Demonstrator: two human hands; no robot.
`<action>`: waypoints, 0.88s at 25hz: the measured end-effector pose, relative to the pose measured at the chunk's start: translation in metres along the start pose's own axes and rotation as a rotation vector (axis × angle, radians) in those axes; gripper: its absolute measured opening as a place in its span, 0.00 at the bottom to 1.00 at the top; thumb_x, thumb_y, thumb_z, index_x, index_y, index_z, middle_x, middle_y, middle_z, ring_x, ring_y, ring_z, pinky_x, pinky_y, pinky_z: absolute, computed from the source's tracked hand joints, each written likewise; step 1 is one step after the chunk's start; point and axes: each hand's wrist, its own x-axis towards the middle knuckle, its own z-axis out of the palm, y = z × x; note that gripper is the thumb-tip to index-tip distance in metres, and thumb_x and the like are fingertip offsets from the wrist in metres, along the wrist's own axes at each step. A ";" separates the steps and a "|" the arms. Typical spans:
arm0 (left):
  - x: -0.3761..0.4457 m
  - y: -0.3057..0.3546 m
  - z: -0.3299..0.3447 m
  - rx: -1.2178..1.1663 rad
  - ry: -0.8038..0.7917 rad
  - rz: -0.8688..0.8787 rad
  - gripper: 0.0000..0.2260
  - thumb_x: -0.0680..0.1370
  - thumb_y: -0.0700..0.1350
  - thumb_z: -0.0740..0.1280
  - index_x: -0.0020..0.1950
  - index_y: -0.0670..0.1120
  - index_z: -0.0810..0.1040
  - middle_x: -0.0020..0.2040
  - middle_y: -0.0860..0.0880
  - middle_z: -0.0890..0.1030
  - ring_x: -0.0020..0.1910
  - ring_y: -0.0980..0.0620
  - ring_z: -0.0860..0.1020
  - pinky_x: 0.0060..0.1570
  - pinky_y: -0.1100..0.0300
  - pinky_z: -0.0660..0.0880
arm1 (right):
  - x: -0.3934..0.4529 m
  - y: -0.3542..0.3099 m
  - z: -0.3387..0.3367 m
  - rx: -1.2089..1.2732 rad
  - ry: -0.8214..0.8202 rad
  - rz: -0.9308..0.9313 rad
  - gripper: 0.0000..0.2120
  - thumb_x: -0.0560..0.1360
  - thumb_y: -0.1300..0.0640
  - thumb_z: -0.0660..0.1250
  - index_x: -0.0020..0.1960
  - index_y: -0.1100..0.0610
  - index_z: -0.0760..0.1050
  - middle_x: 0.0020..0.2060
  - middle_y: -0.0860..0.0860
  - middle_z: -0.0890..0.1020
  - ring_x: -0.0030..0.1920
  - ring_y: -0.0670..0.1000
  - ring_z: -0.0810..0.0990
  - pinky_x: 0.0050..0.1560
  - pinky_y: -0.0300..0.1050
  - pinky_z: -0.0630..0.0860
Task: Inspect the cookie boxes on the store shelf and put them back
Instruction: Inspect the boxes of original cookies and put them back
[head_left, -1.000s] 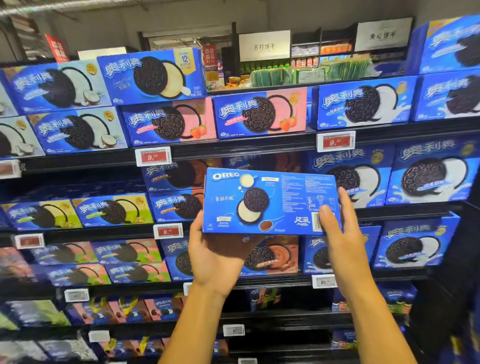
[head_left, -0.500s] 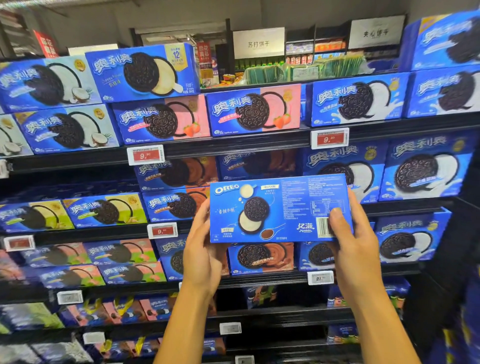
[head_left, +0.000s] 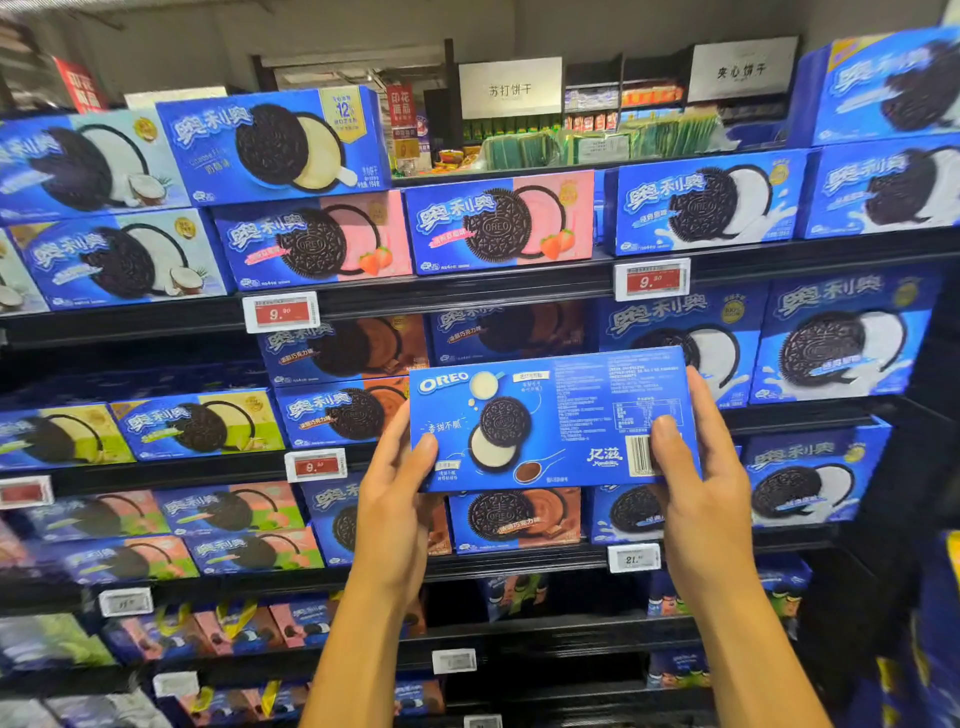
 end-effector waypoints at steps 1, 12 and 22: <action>0.000 0.003 0.002 -0.001 0.001 0.022 0.19 0.77 0.43 0.66 0.68 0.52 0.76 0.57 0.52 0.84 0.40 0.57 0.82 0.29 0.69 0.75 | 0.001 0.002 -0.001 0.033 0.015 0.034 0.26 0.72 0.37 0.71 0.69 0.31 0.71 0.71 0.39 0.74 0.71 0.44 0.73 0.66 0.42 0.74; -0.002 0.015 0.012 0.142 -0.025 0.184 0.19 0.71 0.45 0.74 0.60 0.58 0.81 0.59 0.54 0.84 0.57 0.52 0.83 0.49 0.62 0.80 | 0.004 0.022 -0.001 0.215 0.043 0.282 0.16 0.83 0.53 0.60 0.70 0.52 0.74 0.54 0.47 0.86 0.49 0.43 0.84 0.42 0.40 0.82; 0.014 0.000 0.002 0.007 0.005 0.060 0.19 0.75 0.45 0.67 0.67 0.49 0.77 0.58 0.49 0.85 0.50 0.54 0.84 0.39 0.64 0.79 | 0.009 -0.005 -0.003 0.303 -0.084 0.194 0.24 0.80 0.45 0.64 0.74 0.50 0.71 0.65 0.53 0.81 0.56 0.49 0.82 0.49 0.44 0.82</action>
